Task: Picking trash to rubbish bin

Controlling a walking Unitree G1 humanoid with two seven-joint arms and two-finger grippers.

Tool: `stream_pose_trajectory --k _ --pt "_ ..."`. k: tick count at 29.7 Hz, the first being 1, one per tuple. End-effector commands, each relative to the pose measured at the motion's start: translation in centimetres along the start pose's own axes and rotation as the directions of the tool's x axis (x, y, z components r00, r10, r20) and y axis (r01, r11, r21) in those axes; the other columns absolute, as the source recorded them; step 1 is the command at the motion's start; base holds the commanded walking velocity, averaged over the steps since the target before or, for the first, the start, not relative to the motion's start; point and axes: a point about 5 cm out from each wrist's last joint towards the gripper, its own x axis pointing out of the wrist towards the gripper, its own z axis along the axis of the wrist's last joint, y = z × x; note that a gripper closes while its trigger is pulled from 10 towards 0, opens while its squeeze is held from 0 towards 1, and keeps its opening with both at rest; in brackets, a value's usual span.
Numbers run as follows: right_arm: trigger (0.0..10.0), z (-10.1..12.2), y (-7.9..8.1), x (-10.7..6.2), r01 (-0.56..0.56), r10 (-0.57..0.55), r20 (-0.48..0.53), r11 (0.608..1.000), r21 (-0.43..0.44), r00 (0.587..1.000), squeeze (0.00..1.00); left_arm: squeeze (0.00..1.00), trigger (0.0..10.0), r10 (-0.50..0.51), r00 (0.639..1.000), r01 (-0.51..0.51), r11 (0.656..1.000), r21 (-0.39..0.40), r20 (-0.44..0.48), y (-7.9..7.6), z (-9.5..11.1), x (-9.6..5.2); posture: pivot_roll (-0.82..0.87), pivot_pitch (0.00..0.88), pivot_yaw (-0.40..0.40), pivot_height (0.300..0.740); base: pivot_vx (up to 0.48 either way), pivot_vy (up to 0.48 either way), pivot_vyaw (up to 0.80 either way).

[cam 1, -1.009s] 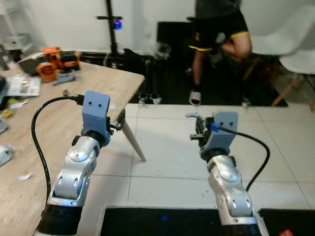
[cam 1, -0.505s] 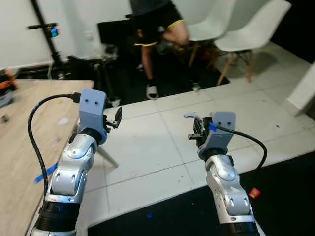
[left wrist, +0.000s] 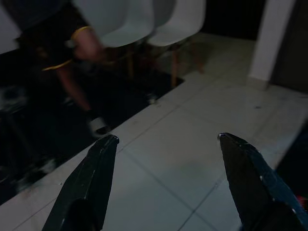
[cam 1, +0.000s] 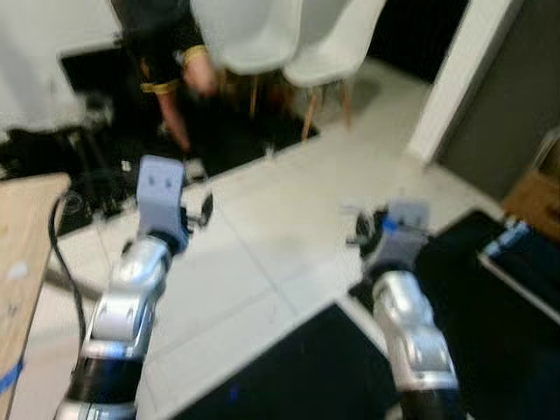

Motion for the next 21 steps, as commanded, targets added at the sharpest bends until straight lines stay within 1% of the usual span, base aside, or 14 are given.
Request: stream_pose_trajectory --k 1,6,9,15,16,17,21 --pt "10.0 -0.75 0.02 -0.46 -0.003 0.003 -0.029 1.000 -0.005 1.000 0.00 0.00 10.0 0.009 1.000 -0.008 1.000 0.010 -0.022 0.03 -0.74 -0.16 0.00 0.112 0.053 0.740 0.000 0.000 -0.80" --pt "10.0 -0.70 -0.07 -0.53 0.007 -0.007 -0.027 1.000 0.000 1.000 0.00 0.00 10.0 -0.011 1.000 0.010 1.000 -0.004 -0.029 -0.27 -0.85 -0.18 -0.01 0.115 0.057 0.740 0.000 0.000 -0.80" --pt "10.0 -0.65 -0.25 -0.52 0.011 -0.011 -0.024 1.000 -0.004 1.000 0.00 0.00 10.0 -0.023 0.999 0.023 1.000 0.012 -0.039 -0.43 -1.04 -0.17 -0.01 0.121 0.063 0.740 0.000 0.000 -0.80" --pt "10.0 -0.60 -0.39 -0.62 0.015 -0.015 -0.023 1.000 -0.007 1.000 0.00 0.00 10.0 -0.026 0.999 0.026 1.000 0.003 -0.035 -0.54 -1.07 -0.22 -0.02 0.126 0.060 0.740 0.000 0.000 -0.80" --pt "10.0 -0.63 -0.42 -0.72 0.014 -0.015 -0.025 1.000 -0.009 1.000 0.00 0.00 10.0 -0.030 0.999 0.030 1.000 0.006 -0.035 -0.59 -1.07 -0.24 -0.02 0.127 0.059 0.740 0.000 0.000 -0.80" --pt "10.0 -0.73 -0.40 -0.88 0.010 -0.011 -0.029 1.000 -0.013 1.000 0.00 0.00 10.0 -0.032 0.999 0.033 0.999 0.032 -0.040 -0.60 -1.09 -0.25 -0.02 0.129 0.058 0.740 0.000 0.000 -0.80" --pt "10.0 -0.76 -0.39 -0.92 0.009 -0.009 -0.030 1.000 -0.014 1.000 0.00 0.00 10.0 -0.030 0.999 0.032 0.999 0.040 -0.042 -0.58 -1.10 -0.24 -0.02 0.129 0.058 0.740 0.000 0.000 -0.80"
